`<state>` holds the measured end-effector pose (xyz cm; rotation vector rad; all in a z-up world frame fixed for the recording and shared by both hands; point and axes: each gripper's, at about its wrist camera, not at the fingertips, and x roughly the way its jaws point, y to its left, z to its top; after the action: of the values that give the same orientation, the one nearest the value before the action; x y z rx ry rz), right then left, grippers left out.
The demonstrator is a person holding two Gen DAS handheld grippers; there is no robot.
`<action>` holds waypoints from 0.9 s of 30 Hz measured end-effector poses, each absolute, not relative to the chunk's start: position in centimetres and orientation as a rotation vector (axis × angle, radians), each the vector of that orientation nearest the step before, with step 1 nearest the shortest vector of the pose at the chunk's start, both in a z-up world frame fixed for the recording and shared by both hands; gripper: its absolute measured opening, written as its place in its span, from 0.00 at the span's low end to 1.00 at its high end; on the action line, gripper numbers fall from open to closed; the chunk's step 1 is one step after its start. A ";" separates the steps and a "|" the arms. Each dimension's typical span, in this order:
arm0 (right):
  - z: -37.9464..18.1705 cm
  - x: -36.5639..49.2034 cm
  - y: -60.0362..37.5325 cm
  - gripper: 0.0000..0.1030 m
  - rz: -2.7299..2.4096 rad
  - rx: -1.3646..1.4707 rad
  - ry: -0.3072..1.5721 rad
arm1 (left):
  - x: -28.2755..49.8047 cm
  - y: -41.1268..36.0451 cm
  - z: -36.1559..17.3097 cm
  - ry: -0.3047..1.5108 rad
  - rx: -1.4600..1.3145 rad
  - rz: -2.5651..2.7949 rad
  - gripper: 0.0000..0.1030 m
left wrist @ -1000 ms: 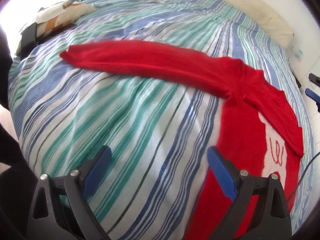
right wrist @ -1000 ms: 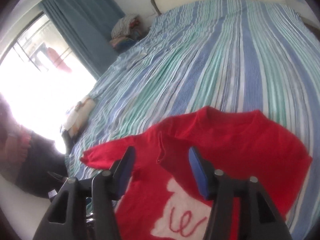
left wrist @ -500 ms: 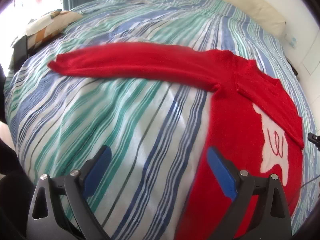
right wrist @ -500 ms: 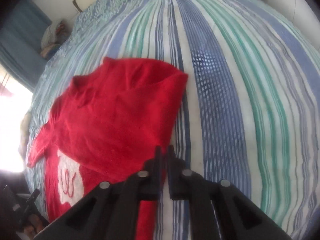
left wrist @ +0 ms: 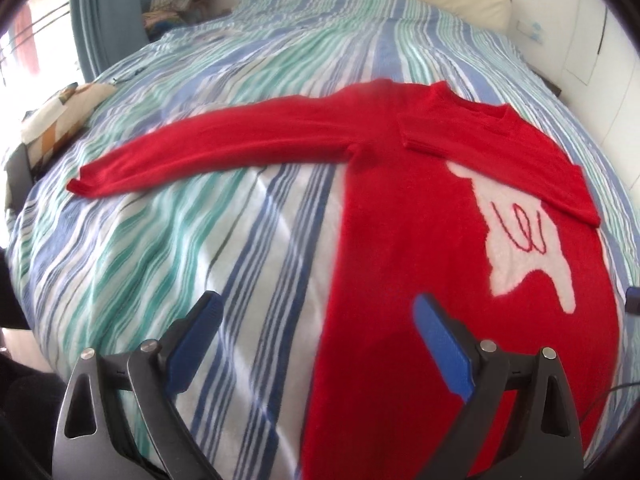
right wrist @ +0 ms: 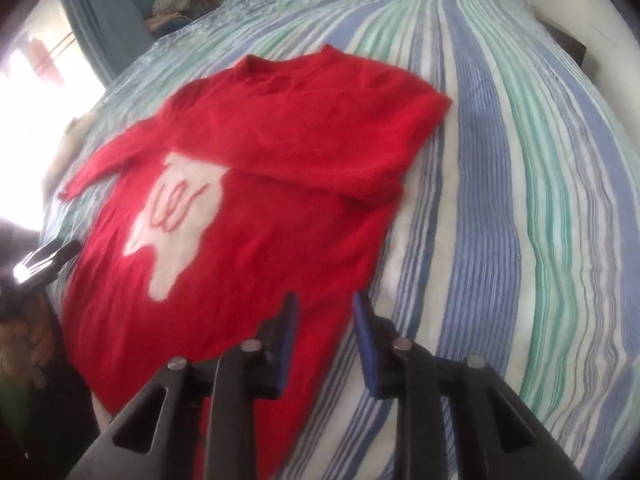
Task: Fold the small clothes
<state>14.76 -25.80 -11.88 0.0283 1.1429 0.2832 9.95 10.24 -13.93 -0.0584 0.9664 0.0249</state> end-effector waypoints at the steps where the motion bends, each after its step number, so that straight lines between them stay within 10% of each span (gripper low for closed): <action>1: -11.4 13.4 -25.1 0.33 0.327 0.031 1.152 | 9.9 9.7 -14.0 0.971 -0.056 0.004 0.94; 13: -17.3 -1.8 -20.2 0.35 0.389 -0.054 1.284 | 7.8 4.6 -17.5 1.058 0.156 -0.054 0.98; 27: -11.5 -3.7 -22.9 0.43 0.223 0.092 0.915 | 7.6 5.1 -15.2 1.095 0.088 -0.024 0.99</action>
<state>-3.74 -22.91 -11.50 0.0921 0.9150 0.2226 7.60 5.13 -15.20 0.0880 1.0953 -0.0243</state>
